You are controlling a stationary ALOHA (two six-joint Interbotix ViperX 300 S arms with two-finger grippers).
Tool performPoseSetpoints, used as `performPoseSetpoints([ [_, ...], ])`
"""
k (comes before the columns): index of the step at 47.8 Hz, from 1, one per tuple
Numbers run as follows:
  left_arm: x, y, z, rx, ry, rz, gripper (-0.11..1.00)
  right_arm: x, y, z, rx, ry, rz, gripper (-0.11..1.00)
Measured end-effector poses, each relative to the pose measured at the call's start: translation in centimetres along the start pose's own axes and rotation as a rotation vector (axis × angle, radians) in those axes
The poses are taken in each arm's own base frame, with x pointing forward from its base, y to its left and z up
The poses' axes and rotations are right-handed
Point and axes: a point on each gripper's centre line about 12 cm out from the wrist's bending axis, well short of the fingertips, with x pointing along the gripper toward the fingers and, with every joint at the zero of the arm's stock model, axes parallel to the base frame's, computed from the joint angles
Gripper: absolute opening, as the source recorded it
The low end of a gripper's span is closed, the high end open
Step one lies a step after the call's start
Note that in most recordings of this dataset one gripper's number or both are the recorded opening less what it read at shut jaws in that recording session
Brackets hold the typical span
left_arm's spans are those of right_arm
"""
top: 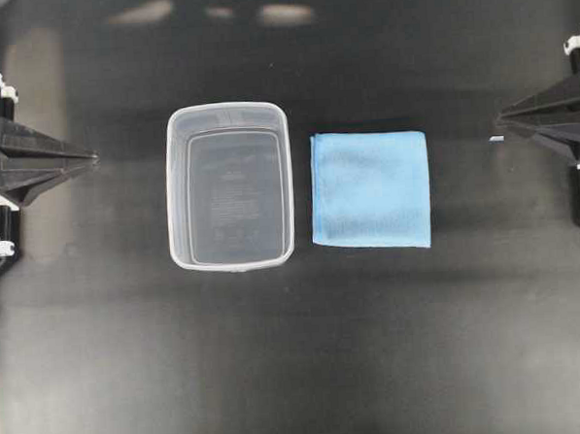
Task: Place the blue towel into the container with the left arm.
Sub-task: 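Move the left gripper over the blue towel and lower it open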
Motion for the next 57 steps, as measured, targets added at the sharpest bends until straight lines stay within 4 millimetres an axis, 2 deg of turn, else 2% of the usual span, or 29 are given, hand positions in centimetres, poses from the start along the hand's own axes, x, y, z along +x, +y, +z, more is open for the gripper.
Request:
performPoseSetpoints([
  [4,0.3,0.0,0.3,-0.007,0.023,-0.004,0.00,0.0,0.0,0.1,0.000,-0.003,-0.002,0.01],
  [14,2.9,0.1,2.2,-0.003,0.189,0.005,0.00,-0.3,0.0,0.5,-0.006,-0.025,0.000,0.00],
  [24,6.8,0.3,3.2,0.015,0.388,0.009,0.00,-0.7,0.0,0.8,-0.002,-0.032,-0.002,0.00],
  [31,10.1,0.4,3.0,0.016,0.502,0.015,0.00,-0.7,0.0,0.4,0.000,-0.006,-0.002,0.02],
  [33,11.0,0.4,3.2,0.016,0.523,0.015,0.00,-0.7,0.0,0.4,0.001,0.000,-0.002,0.06],
  [37,13.2,0.5,2.7,0.017,0.589,0.018,0.01,-0.7,0.0,0.3,0.003,0.006,-0.002,0.22],
  [42,15.6,0.7,2.0,0.018,0.661,0.022,0.02,-0.8,0.0,0.4,0.009,0.002,-0.002,0.51],
  [46,17.3,1.1,1.5,0.021,0.717,0.031,0.15,-1.0,0.0,0.6,0.020,-0.009,-0.002,0.72],
  [48,18.1,1.3,1.3,0.024,0.737,0.034,0.25,-1.0,0.0,0.7,0.023,-0.012,-0.002,0.78],
  [54,20.7,2.0,0.2,0.037,0.799,0.043,0.64,-1.4,0.0,1.1,0.026,-0.034,-0.001,0.79],
  [57,22.1,2.3,-0.5,0.042,0.819,0.044,0.79,-1.6,0.0,1.3,0.026,-0.046,-0.001,0.78],
])
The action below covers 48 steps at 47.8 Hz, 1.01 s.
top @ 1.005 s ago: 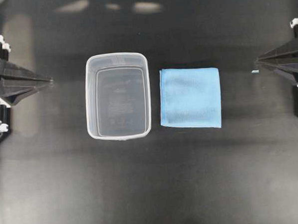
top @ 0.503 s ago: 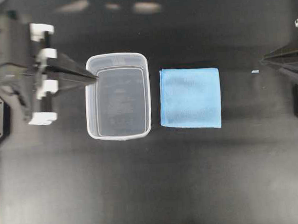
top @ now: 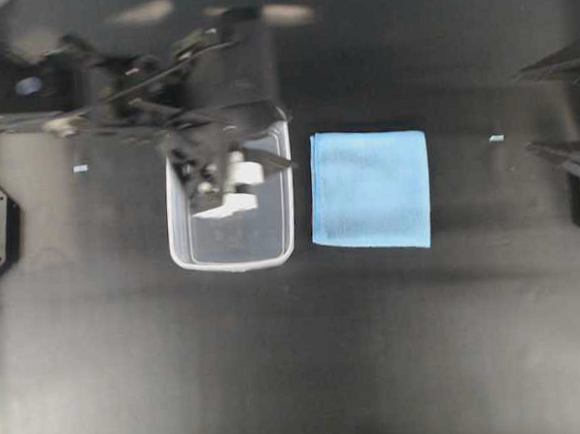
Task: Place the blue towel into the container with the left arm.
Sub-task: 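Move the left gripper over the blue towel and lower it open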
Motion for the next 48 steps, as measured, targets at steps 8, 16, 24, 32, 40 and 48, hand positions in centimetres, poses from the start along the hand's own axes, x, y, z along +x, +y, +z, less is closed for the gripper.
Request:
performPoseSetpoints([
  [8,5.1,-0.2,0.7,0.026,0.056,-0.006,0.90,-0.6,0.0,0.8,0.000,-0.040,0.000,0.78],
  [16,11.1,-0.7,-0.3,0.047,0.134,-0.015,0.90,-1.1,0.0,1.2,0.002,-0.064,0.002,0.78],
  [24,15.9,-1.1,-1.6,0.084,0.188,-0.025,0.90,-1.2,0.0,1.0,0.002,-0.044,0.001,0.78],
  [32,19.5,-1.3,-3.9,0.094,0.242,-0.032,0.90,-1.2,0.0,0.8,0.002,-0.025,0.001,0.78],
  [40,21.4,-1.7,-5.8,0.098,0.280,-0.038,0.90,-1.3,0.0,0.8,0.002,-0.025,0.001,0.78],
  [48,22.6,-1.9,-6.8,0.102,0.289,-0.041,0.89,-1.3,0.0,0.8,-0.001,-0.026,0.001,0.78],
])
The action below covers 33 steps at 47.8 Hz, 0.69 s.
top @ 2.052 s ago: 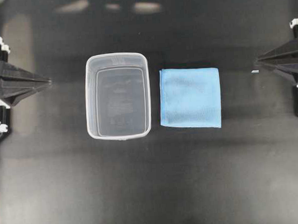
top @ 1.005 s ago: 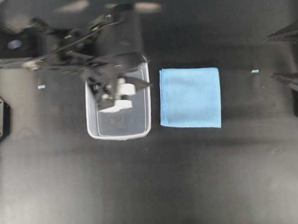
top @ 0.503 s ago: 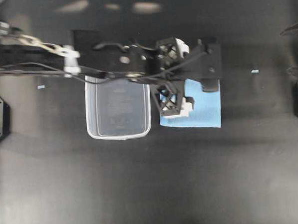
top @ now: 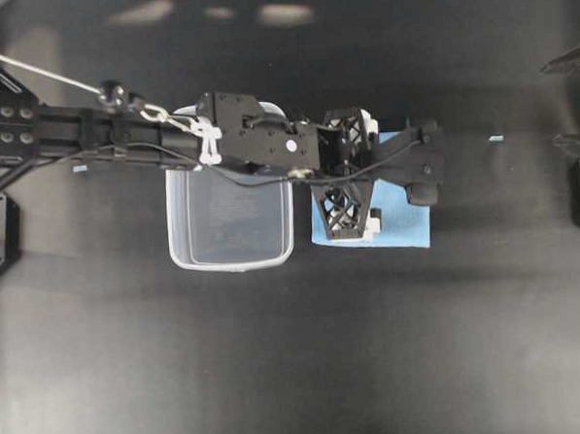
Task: Place the blue towel into the container with the left arm.
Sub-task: 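Move the left gripper over the blue towel and lower it open, then close the left gripper on the blue towel's edge, then lift the towel and carry it left over the clear container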
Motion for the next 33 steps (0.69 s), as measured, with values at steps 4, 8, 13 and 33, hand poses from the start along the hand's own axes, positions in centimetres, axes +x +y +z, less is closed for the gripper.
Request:
performPoseSetpoints([
  [4,0.3,-0.1,-0.1,-0.001,-0.002,-0.002,0.86,0.0,0.0,0.0,0.003,0.001,-0.002,0.78],
  [8,0.4,-0.3,-0.2,-0.003,0.003,-0.004,0.75,0.0,0.0,-0.1,0.003,0.001,-0.002,0.78],
  [13,0.5,-0.6,-0.8,-0.001,0.023,-0.009,0.47,0.0,0.0,-0.1,0.001,0.001,-0.002,0.78],
  [33,-5.4,-0.6,2.8,0.025,-0.067,0.000,0.06,0.0,0.0,-0.3,0.002,0.008,0.000,0.78],
])
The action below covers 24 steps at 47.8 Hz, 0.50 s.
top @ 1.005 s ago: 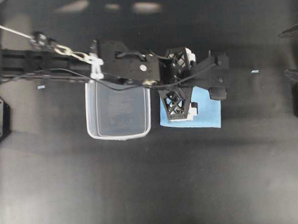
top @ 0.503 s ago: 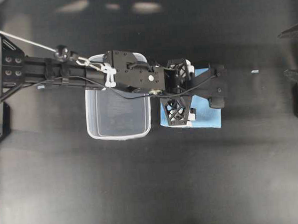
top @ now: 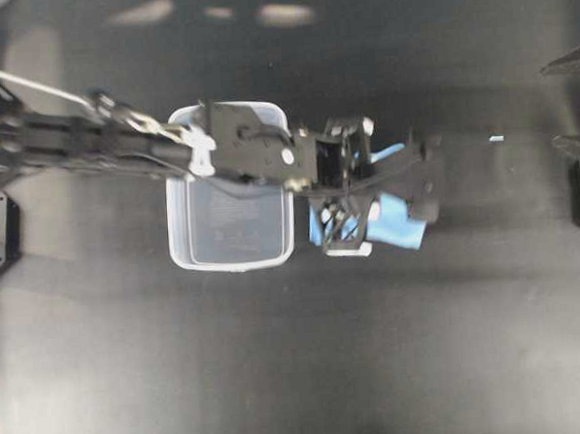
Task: Place the blue towel into the container with the left arm.
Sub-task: 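Lift the towel and carry it left over the clear container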
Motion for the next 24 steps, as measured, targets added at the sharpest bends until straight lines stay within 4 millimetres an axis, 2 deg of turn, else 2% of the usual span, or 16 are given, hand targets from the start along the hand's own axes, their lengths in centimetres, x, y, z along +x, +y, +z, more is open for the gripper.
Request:
performPoseSetpoints([
  [5,-4.7,0.6,2.3,-0.007,-0.062,0.012,0.06,0.0,0.0,0.0,0.002,-0.002,0.000,0.78],
  [12,-12.3,1.1,3.8,-0.013,-0.114,0.024,0.06,0.0,0.0,0.0,-0.002,0.000,0.000,0.78],
  [17,-16.2,1.4,3.1,-0.021,-0.113,0.029,0.06,0.0,0.0,-0.2,0.001,0.003,-0.002,0.78],
  [24,-19.8,1.7,1.0,-0.032,-0.112,0.039,0.06,-0.1,0.0,-0.2,0.000,0.003,0.000,0.78],
])
